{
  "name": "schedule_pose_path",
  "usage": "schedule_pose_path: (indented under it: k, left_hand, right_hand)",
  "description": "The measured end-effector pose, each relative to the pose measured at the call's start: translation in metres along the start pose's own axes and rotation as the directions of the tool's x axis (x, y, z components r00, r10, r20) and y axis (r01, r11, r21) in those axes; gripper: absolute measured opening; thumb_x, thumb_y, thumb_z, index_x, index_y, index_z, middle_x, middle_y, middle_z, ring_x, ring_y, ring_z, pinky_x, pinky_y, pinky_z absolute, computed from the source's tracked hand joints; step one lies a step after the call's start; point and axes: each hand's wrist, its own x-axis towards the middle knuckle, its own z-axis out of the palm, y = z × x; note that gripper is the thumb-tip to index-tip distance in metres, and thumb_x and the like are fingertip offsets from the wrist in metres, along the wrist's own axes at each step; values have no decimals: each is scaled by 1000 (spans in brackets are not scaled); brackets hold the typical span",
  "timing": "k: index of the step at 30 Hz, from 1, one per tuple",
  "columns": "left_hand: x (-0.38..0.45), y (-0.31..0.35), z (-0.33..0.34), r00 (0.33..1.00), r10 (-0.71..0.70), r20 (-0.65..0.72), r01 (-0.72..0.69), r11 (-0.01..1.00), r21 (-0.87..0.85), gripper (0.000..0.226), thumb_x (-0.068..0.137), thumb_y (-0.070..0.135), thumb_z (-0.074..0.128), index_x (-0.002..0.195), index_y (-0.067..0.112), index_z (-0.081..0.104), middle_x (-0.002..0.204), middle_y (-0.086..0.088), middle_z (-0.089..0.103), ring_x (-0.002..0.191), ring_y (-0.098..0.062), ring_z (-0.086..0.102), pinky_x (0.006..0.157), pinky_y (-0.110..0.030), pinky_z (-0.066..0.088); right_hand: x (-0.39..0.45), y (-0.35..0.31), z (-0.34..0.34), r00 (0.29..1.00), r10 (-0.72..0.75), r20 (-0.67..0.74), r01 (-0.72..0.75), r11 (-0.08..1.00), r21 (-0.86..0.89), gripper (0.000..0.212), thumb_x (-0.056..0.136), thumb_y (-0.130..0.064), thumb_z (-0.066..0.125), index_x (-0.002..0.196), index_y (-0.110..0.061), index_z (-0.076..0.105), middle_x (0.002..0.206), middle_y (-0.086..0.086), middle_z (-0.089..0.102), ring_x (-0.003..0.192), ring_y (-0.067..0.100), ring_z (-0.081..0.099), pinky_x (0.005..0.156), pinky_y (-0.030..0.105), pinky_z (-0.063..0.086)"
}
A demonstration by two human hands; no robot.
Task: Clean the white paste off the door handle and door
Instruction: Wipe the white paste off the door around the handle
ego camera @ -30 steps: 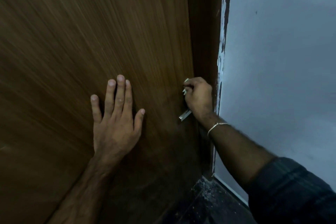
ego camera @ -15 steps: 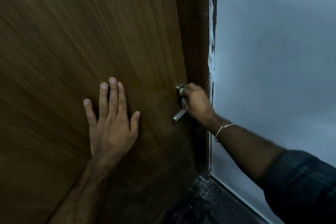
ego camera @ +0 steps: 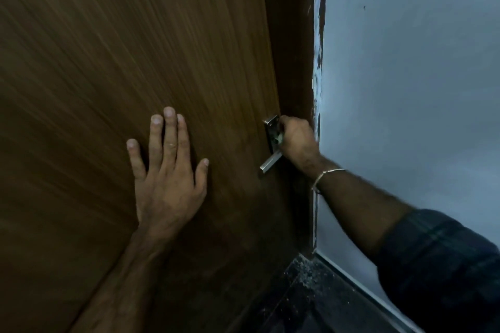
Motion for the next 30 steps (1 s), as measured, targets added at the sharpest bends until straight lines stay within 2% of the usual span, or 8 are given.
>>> schedule_pose_path:
  k: [4, 10, 14, 19, 23, 25, 27, 30]
  left_hand:
    - [0, -3, 0, 1000, 12, 2, -12, 1000, 0, 84, 97, 49, 38, 161, 8, 2, 169, -4, -13, 155, -20, -14, 121, -47, -18]
    - [0, -3, 5, 1000, 14, -23, -14, 1000, 7, 86, 95, 49, 40, 161, 7, 4, 169, -7, -10, 156, -23, -8, 120, -48, -20]
    - [-1, -4, 5, 1000, 18, -23, -18, 1000, 22, 86, 95, 49, 40, 161, 6, 6, 169, -8, -7, 156, -23, -8, 120, -48, -20]
    - [0, -2, 2, 1000, 10, -12, -10, 1000, 9, 85, 94, 48, 39, 161, 5, 7, 169, -7, -9, 156, -22, -11, 120, -48, -20]
    - [0, -3, 1, 1000, 19, 2, -19, 1000, 15, 85, 95, 48, 39, 161, 6, 7, 169, -8, -8, 156, -22, -12, 120, -48, -18]
    - [-1, -3, 0, 1000, 14, -3, -14, 1000, 26, 84, 95, 47, 39, 161, 5, 7, 169, -8, -7, 156, -22, -10, 121, -49, -17]
    - [-1, -1, -1, 1000, 9, 4, -9, 1000, 29, 84, 95, 47, 39, 161, 5, 7, 169, -8, -7, 156, -23, -10, 121, -50, -16]
    - [-1, -2, -4, 1000, 13, 25, -14, 1000, 24, 84, 95, 47, 39, 161, 5, 7, 169, -9, -7, 156, -22, -12, 121, -48, -18]
  right_hand:
    - [-1, 6, -9, 992, 31, 122, -14, 990, -144, 26, 86, -5, 66, 111, -13, 66, 110, 7, 64, 102, 24, 63, 89, 34, 53]
    - [-52, -5, 26, 879, -432, 202, 458, 883, -105, 24, 92, -10, 61, 116, -14, 64, 121, 3, 59, 110, 19, 54, 96, 27, 43]
    - [-38, 9, 21, 975, -218, -33, 214, 972, -99, 26, 89, -5, 62, 114, -12, 66, 121, 5, 61, 110, 19, 54, 95, 24, 41]
    - [-70, 3, 32, 890, -444, 102, 443, 896, 29, 22, 92, -5, 59, 112, -11, 68, 120, 3, 63, 112, 13, 54, 98, 22, 40]
    - [-61, 13, 24, 993, 21, -119, 37, 887, 460, 21, 88, 1, 64, 97, -15, 75, 107, -8, 68, 96, -6, 61, 88, 4, 44]
    - [-48, 22, 23, 883, 412, -226, -197, 761, 618, 20, 86, 1, 67, 98, -12, 75, 105, 1, 72, 98, 7, 67, 88, 13, 49]
    - [-43, 23, 27, 746, 661, -83, -345, 491, 800, 20, 84, 3, 67, 100, -9, 73, 103, 8, 72, 101, 23, 69, 87, 27, 55]
    - [-60, 1, 43, 728, 525, 440, -511, -13, 860, 29, 85, 9, 59, 105, -10, 66, 108, 12, 69, 100, 24, 68, 77, 26, 59]
